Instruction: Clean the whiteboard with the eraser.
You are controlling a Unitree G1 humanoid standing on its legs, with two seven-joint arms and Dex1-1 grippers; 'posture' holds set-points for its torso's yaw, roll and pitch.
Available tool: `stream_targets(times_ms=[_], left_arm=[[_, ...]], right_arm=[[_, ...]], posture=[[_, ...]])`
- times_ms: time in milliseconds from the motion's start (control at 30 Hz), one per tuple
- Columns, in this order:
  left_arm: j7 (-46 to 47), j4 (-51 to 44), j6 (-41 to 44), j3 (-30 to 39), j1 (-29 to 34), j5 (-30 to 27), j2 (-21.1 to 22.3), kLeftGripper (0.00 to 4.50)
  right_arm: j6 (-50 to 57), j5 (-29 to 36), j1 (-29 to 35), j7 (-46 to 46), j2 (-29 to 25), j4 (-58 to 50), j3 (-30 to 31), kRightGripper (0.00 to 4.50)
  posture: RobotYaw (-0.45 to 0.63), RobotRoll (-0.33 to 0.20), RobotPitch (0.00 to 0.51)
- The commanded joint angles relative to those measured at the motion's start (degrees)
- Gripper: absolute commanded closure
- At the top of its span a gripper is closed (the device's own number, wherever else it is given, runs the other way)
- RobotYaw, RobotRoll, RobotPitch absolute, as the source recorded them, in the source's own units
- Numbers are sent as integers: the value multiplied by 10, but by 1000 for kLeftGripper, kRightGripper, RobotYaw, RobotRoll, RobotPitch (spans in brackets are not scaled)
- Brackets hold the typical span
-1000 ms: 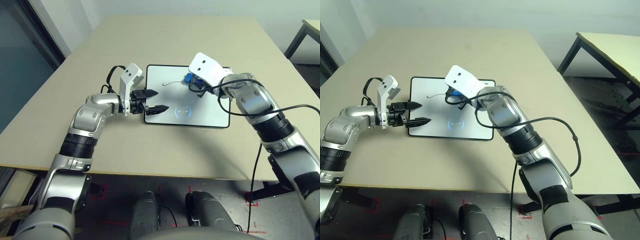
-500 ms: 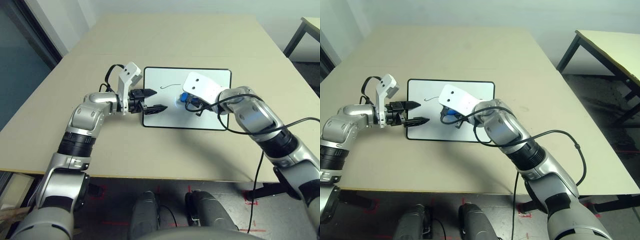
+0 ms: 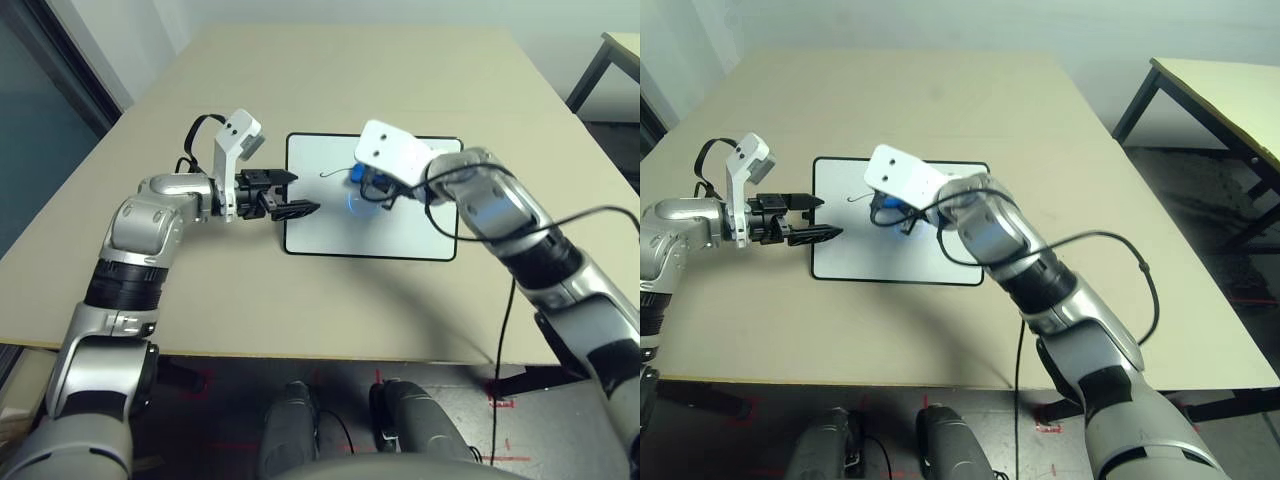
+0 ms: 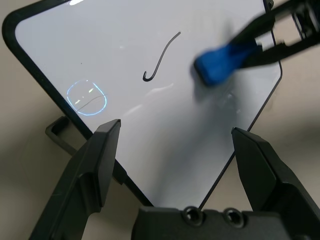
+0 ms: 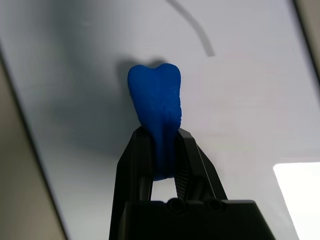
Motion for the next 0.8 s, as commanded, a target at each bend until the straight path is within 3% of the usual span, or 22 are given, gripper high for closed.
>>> stream_targets(times_ms=[33,367,567,700,800], left_arm=[[3,-11,3,5,8,-2,7,0],[11,-23,9,1,14,-9,7,0],[14,-28,13,4,16,-12,8,0],[16,-26,15,9,12,-13,14,0],[17,-25,16,9,11,-13,15,0]], right_arm=[[8,-2,-4,9,-3,-4,14,3934],[-91,-23,-104,-24,39,169,-32,3934],[-61,-25,-69,4,31,103,-12,3934],[-5,-17,-9,32,3,-12,23,3934],[-12,-24,-17,31,5,5,20,3934]], posture=[[-119,0,109],[-113,0,100],[-106,0,96],[-105,0,94],[-105,0,93]])
